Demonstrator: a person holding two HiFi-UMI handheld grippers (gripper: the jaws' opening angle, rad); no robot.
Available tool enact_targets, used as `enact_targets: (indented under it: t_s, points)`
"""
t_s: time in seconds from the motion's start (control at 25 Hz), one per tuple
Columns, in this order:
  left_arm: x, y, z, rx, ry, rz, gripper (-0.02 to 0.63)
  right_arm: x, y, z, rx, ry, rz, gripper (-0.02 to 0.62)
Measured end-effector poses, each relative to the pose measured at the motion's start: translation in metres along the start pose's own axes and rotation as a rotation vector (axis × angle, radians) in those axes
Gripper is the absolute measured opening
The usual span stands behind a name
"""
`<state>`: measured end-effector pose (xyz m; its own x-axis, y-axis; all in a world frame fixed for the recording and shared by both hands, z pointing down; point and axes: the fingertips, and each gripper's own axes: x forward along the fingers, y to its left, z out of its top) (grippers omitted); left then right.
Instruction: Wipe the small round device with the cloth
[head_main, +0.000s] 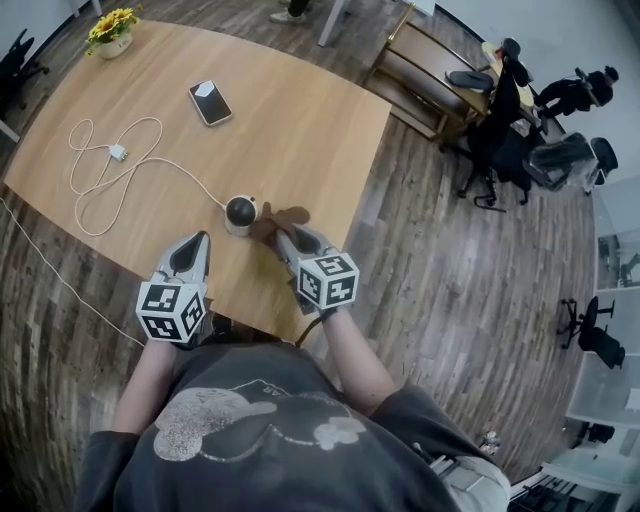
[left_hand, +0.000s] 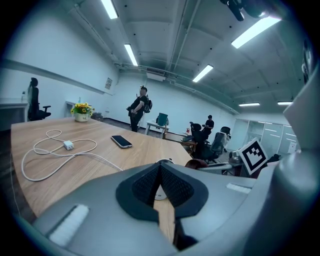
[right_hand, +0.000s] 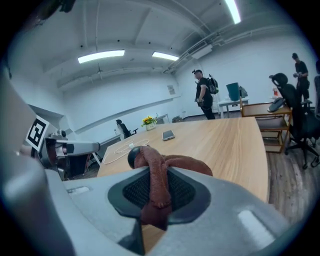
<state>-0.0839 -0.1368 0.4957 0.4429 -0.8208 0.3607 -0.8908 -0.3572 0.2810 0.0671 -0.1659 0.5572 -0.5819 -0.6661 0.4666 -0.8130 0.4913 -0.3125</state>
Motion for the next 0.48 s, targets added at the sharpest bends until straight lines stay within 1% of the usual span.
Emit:
enact_targets:
  t_s: [0.12,0.2,0.36,0.48]
  points:
    - [0.000,0.001,0.005,0.001,-0.007,0.005,0.018,-0.021,-0.016,0.024,0.016,-0.083,-0.037,0.062]
    - [0.000,0.002,0.008,0.001,-0.014,0.008,0.018,-0.032,-0.023,0.044,0.029,-0.138,-0.046,0.061]
    - [0.003,0.003,0.012,0.004,-0.023,0.010,0.018,-0.033,-0.022,0.083,0.032,-0.212,-0.005,0.061]
    - [0.006,0.000,0.015,0.007,-0.025,0.010,0.018,-0.012,-0.015,0.094,0.002,-0.200,0.031,0.061]
